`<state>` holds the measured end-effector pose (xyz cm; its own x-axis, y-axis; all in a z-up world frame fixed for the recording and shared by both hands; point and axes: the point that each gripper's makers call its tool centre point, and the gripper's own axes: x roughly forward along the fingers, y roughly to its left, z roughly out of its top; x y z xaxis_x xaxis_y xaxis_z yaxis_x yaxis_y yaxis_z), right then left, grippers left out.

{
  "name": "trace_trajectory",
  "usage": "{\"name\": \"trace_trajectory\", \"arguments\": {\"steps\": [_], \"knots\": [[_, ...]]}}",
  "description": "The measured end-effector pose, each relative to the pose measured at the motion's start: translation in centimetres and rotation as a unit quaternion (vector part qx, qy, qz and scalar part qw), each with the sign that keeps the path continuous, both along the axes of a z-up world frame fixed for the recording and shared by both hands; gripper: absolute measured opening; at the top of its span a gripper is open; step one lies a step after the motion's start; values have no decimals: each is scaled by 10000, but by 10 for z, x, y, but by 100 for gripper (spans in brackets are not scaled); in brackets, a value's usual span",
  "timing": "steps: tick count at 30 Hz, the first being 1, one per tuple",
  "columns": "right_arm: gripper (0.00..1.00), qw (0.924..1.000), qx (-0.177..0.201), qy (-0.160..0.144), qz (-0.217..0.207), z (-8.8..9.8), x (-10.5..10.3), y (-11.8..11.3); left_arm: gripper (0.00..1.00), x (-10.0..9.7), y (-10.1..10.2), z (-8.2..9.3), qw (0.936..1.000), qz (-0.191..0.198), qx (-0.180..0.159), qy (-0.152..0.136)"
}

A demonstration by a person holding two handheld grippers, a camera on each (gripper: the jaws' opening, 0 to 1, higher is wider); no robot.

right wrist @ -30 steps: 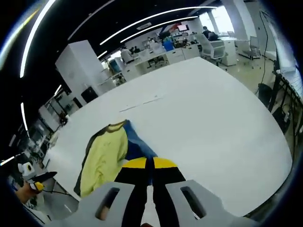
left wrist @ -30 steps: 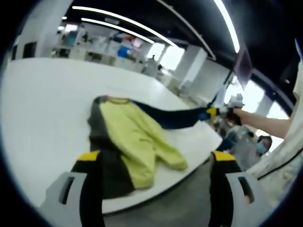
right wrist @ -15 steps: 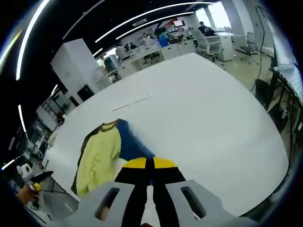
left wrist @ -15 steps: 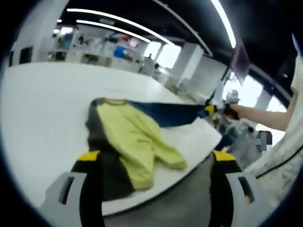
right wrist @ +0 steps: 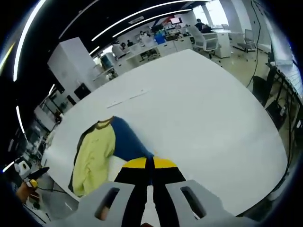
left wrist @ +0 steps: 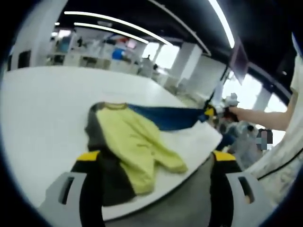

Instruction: Fold the garment on the visible template until the final outline fits inside the template.

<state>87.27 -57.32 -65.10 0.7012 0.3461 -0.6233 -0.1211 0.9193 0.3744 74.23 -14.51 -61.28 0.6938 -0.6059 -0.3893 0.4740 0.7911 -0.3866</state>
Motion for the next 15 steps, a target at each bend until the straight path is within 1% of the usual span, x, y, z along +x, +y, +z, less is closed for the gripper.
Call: {"name": "trace_trajectory", "arguments": {"steps": [6,10,15], "knots": [[3,9999,-16,103,-43,-7,3,-8,90,-2,-3,-3,10000,-4,-3,47],[3,9997,30,226,-97,-18,5,-15,90,-4,-4,-5,10000,-11,-5,88],[3,9993,8,368,-19,-27,7,-19,90,-4,-6,-6,9999,-23,-6,112]]}}
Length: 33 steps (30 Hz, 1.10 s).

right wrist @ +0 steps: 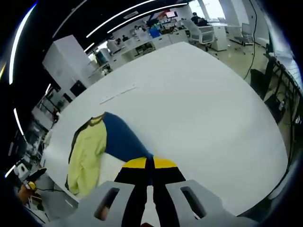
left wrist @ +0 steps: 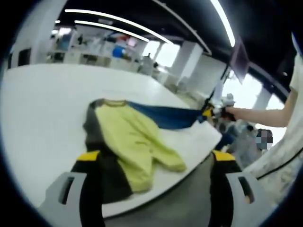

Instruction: Fold the garment on the visible template until the final outline fits inside the template.

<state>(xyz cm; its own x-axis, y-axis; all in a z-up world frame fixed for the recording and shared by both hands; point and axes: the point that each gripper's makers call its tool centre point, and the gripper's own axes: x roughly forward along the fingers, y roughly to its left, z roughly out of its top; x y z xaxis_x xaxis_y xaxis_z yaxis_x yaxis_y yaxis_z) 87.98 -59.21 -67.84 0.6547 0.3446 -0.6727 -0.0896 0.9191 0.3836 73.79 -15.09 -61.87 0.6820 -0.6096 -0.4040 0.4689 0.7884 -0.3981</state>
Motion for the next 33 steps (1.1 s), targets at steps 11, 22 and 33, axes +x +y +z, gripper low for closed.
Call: {"name": "trace_trajectory", "arguments": {"steps": [11,22,33], "knots": [[3,9993,-218,265,161,-21,5,-9,90,0,-14,-1,9999,-109,2,41],[3,9939,-845,326,633,-39,10,-18,90,1,-21,-3,9999,-133,-6,81],[3,9783,-1610,322,1266,-53,17,-24,89,-1,-20,-5,9999,-49,0,144]]}}
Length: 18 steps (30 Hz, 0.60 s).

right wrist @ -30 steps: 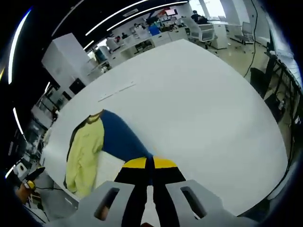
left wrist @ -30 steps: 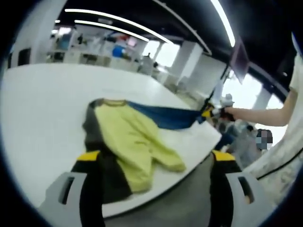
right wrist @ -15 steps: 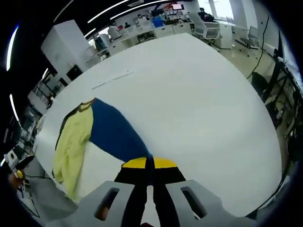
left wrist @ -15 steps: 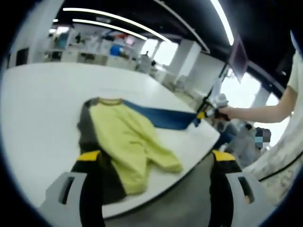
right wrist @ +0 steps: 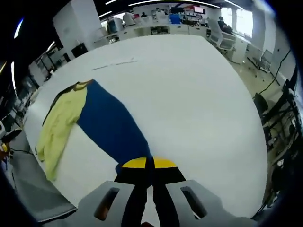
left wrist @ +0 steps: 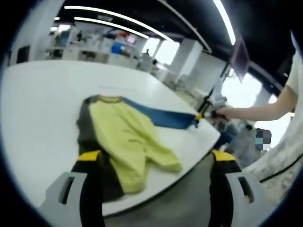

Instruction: Fold the garment on the visible template until the final outline fits inside the template.

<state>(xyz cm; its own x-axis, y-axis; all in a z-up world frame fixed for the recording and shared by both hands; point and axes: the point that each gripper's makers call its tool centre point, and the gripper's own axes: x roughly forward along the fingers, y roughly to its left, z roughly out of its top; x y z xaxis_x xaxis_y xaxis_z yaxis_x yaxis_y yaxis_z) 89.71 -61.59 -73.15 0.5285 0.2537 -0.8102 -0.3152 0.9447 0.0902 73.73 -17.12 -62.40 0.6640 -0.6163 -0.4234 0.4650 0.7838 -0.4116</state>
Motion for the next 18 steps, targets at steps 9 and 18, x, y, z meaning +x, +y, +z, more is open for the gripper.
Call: {"name": "trace_trajectory", "arguments": {"steps": [9,18], "knots": [[3,9984,-439,-22,354,-7,5,-3,89,-1,-3,-4,10000,15,-6,59],[3,9968,-616,-62,503,-14,7,-4,89,0,-1,-5,10000,38,0,76]]}}
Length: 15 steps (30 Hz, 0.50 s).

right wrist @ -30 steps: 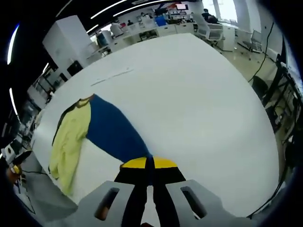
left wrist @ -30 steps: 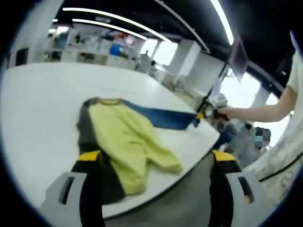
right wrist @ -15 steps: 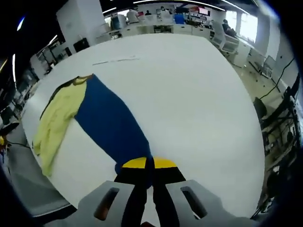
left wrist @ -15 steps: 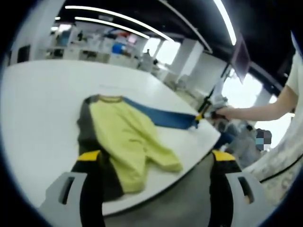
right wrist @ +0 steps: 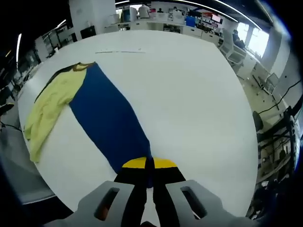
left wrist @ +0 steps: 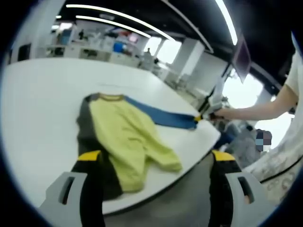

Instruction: Fold the garment on the visible template until the final outline fits inside the template.

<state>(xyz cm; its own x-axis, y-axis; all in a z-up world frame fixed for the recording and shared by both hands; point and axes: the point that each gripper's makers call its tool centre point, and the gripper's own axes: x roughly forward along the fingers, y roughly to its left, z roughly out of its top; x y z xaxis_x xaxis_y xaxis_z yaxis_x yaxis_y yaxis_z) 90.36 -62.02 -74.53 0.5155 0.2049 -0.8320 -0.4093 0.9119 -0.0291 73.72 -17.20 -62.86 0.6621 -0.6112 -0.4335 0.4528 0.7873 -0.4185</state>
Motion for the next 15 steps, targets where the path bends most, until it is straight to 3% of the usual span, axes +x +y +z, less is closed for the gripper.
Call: {"name": "trace_trajectory", "arguments": {"steps": [15], "knots": [[4,9996,-132,102,-212,-12,3,-12,89,-1,-1,-1,10000,16,3,47]]}}
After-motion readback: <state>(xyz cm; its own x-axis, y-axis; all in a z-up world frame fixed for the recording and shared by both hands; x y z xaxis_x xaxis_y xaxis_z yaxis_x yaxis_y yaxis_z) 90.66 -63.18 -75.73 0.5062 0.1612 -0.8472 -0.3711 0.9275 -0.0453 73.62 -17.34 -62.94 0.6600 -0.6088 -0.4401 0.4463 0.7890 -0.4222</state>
